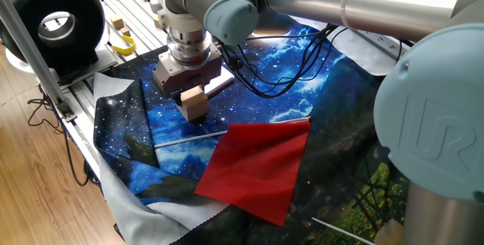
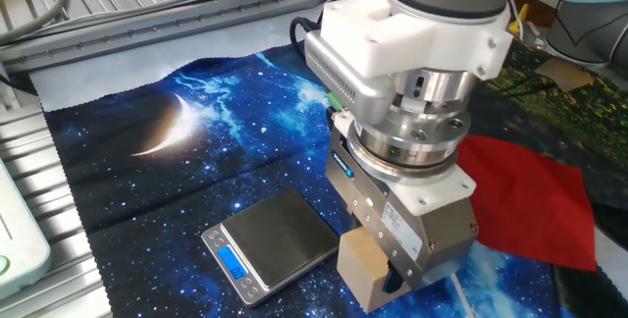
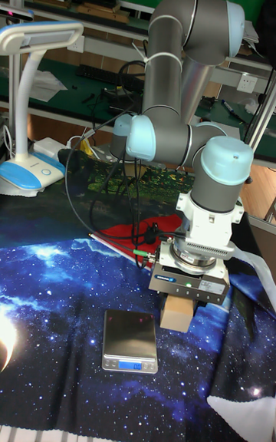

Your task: Remove the object from the scale

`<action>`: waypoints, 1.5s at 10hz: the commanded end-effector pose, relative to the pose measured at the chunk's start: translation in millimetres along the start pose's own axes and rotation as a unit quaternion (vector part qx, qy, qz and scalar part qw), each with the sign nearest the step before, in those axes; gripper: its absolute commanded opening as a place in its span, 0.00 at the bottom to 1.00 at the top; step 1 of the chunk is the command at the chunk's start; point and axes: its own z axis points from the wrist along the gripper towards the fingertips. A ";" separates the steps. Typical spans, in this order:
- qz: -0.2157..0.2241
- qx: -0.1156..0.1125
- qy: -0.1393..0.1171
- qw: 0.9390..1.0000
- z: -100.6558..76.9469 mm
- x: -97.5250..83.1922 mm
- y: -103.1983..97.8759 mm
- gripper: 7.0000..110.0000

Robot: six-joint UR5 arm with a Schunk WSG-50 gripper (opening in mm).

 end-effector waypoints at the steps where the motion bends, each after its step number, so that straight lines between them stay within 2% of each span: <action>1: 0.002 -0.013 0.002 1.000 -0.2 -0.3 5.4 0.00; 5: -0.024 -0.016 0.009 1.000 1.7 1.6 5.4 0.00; 6: -0.048 -0.019 0.008 0.999 1.5 1.2 6.8 0.15; 7: -0.061 -0.020 0.008 0.998 0.9 0.3 6.3 0.15; 8: -0.063 -0.024 0.008 0.998 0.1 0.6 8.6 0.57; 12: -0.076 -0.028 0.011 0.997 -2.0 2.8 10.5 0.57; 13: -0.073 -0.025 0.016 0.997 -7.4 6.6 9.5 0.79; 15: -0.073 -0.020 0.025 0.997 -19.6 12.2 6.6 0.79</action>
